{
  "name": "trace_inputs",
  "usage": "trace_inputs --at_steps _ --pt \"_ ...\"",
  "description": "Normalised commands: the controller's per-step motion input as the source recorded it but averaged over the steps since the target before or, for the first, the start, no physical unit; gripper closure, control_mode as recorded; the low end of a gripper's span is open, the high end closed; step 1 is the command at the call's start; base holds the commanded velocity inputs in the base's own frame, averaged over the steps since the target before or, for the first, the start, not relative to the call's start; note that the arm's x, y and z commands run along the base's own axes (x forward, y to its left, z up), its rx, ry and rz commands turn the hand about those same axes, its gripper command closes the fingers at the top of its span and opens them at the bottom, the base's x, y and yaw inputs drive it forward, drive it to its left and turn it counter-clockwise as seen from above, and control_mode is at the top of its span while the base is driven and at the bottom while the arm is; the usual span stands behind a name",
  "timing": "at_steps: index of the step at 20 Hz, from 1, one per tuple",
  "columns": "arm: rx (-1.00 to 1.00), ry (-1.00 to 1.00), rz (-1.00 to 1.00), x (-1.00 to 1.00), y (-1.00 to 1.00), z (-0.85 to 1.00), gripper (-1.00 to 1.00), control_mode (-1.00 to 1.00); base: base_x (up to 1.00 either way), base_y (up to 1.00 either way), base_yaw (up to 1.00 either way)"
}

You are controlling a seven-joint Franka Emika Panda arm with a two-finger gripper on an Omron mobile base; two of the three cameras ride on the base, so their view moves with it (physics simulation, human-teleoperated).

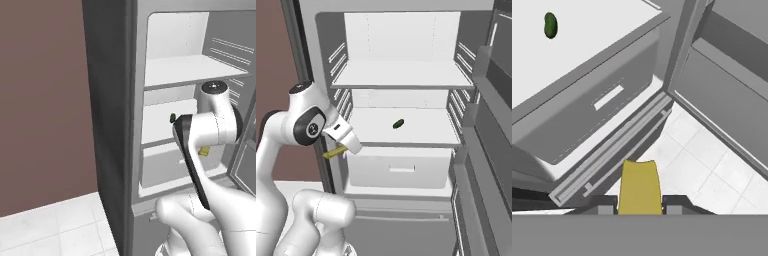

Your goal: Pick the egg and butter from the fridge and place them by the bowl for mixing.

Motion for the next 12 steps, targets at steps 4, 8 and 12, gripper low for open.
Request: trace_inputs --at_steps 4,8,12 --pt "0.00 0.00 0.00 0.00 0.00 0.00 1.00 1.00 -0.57 0.33 -0.41" --pt "0.00 0.00 0.00 0.00 0.00 0.00 1.00 1.00 -0.62 0.26 -0.49" --pt "0.00 0.00 0.00 0.00 0.00 0.00 1.00 1.00 -0.67 0.25 -0.51"
